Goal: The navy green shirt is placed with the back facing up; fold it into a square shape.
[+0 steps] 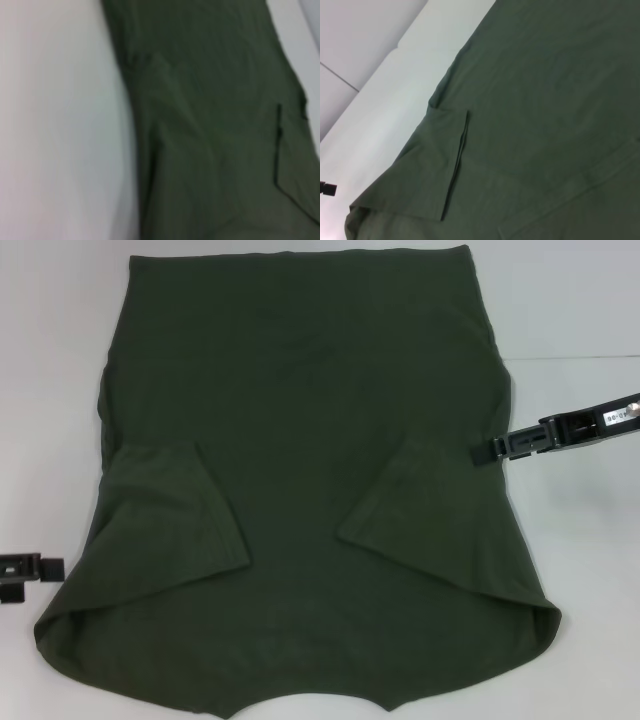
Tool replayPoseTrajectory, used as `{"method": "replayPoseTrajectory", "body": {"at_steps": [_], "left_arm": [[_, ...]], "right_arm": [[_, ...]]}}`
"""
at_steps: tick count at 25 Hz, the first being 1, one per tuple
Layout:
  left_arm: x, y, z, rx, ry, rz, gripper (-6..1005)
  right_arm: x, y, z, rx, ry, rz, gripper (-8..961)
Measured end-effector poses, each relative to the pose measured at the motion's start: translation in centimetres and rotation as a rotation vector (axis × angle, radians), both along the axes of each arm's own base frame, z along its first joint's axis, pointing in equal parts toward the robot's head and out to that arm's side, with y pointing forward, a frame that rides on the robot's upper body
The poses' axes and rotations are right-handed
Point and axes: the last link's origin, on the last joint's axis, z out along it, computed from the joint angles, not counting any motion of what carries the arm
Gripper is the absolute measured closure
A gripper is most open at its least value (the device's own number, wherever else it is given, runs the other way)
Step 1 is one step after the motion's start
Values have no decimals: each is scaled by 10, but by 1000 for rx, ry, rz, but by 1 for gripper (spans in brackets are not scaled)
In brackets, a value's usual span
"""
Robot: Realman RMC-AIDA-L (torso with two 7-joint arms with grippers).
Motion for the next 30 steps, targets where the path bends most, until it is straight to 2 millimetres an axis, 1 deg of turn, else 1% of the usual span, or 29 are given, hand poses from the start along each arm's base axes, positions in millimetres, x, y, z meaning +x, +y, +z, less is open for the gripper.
{"method": "replayPoseTrajectory", "body": {"at_steps": [4, 6, 9, 15, 19, 30], "left_arm": [[-6, 0, -3, 6, 21, 21, 65], [-14, 1, -8, 14, 51, 46, 65], [-18, 1, -13, 15, 63, 58, 66], [-19, 6, -24, -12, 104, 43, 65], [-16, 8, -29, -24, 96, 35, 65], [-12, 9, -36, -63, 77, 28, 65]], "right_arm": [[-4, 1, -3, -10, -14, 27, 8], [-5, 2, -4, -13, -16, 34, 8], [-5, 2, -5, -14, -20, 39, 9], [-5, 2, -4, -12, -22, 43, 9], [-5, 2, -4, -11, -23, 44, 9], [-7, 4, -4, -8, -26, 60, 10]]}}
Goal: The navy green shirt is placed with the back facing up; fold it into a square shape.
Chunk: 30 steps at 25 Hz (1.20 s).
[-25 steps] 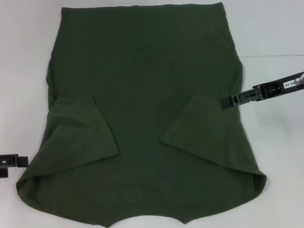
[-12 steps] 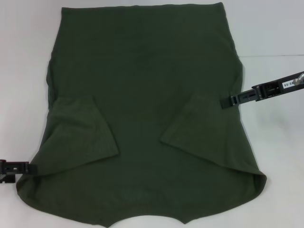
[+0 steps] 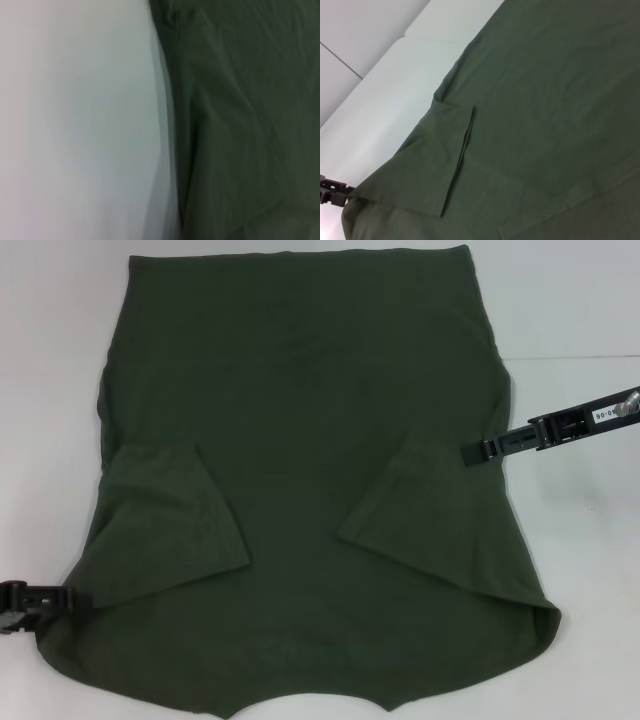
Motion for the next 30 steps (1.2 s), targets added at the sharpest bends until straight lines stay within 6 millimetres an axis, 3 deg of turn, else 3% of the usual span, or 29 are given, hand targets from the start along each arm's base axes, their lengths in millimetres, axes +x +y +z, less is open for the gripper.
{"method": "replayPoseTrajectory", "body": {"at_steps": [22, 30], "left_arm": [[10, 3, -9, -66, -11, -23, 66], [10, 4, -11, -93, 18, -31, 200]], "right_arm": [[-1, 2, 0, 10, -3, 9, 21], [-1, 3, 0, 13, -5, 11, 25]]}}
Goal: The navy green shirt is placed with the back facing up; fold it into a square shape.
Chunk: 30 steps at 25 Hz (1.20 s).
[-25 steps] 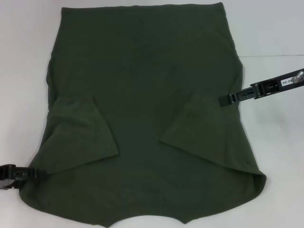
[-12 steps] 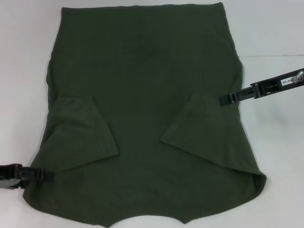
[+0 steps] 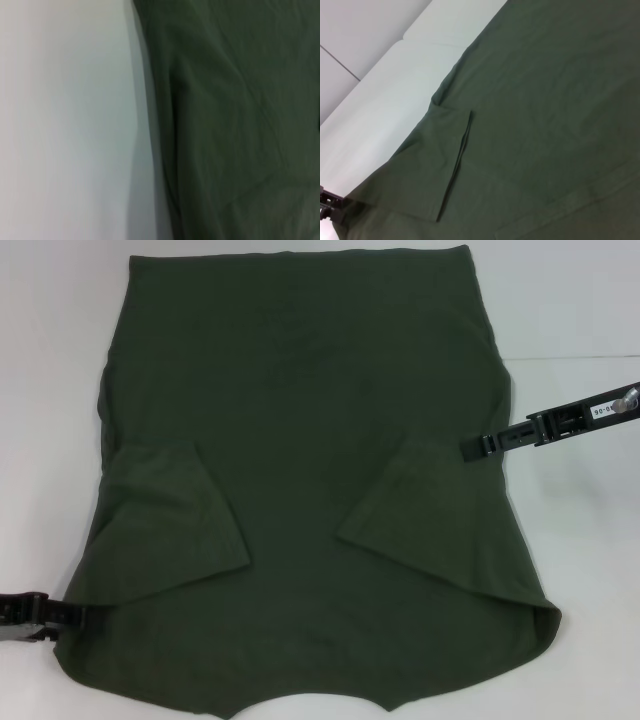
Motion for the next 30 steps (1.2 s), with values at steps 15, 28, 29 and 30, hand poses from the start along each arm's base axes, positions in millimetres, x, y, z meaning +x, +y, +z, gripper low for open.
{"method": "replayPoseTrajectory", "body": {"at_steps": [15, 28, 29, 30], "left_arm": [[-8, 4, 3, 22, 50, 44, 549], [-4, 6, 0, 4, 49, 35, 855], [-4, 6, 1, 3, 49, 35, 909], [-3, 7, 1, 3, 48, 34, 962]], "right_arm": [[0, 0, -1, 4, -1, -2, 33], [3, -1, -1, 1, -3, -19, 40], [4, -2, 0, -8, -6, -34, 41], [5, -3, 2, -18, -12, -53, 41]]}}
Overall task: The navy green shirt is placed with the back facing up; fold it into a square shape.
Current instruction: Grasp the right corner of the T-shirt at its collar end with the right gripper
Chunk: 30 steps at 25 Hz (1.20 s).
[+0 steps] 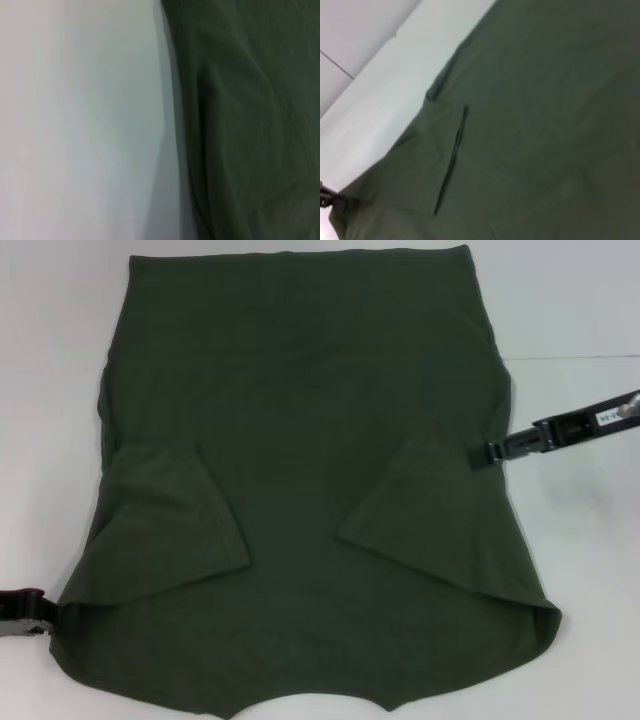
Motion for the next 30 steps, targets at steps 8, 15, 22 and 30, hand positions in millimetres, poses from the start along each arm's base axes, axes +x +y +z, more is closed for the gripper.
{"method": "replayPoseTrajectory", "body": {"at_steps": [8, 15, 22, 30], "left_arm": [[2, 3, 1, 5, -4, -9, 961], [4, 3, -1, 4, -9, -13, 962], [4, 4, -1, 6, -8, -14, 962], [4, 4, -1, 9, -7, -11, 963]], "right_arm": [[13, -15, 23, -101, -50, -215, 45], [31, -35, 22, -187, -107, -305, 49], [48, -49, 12, -221, -109, -335, 53], [55, -58, -9, -264, -131, -335, 57]]}}
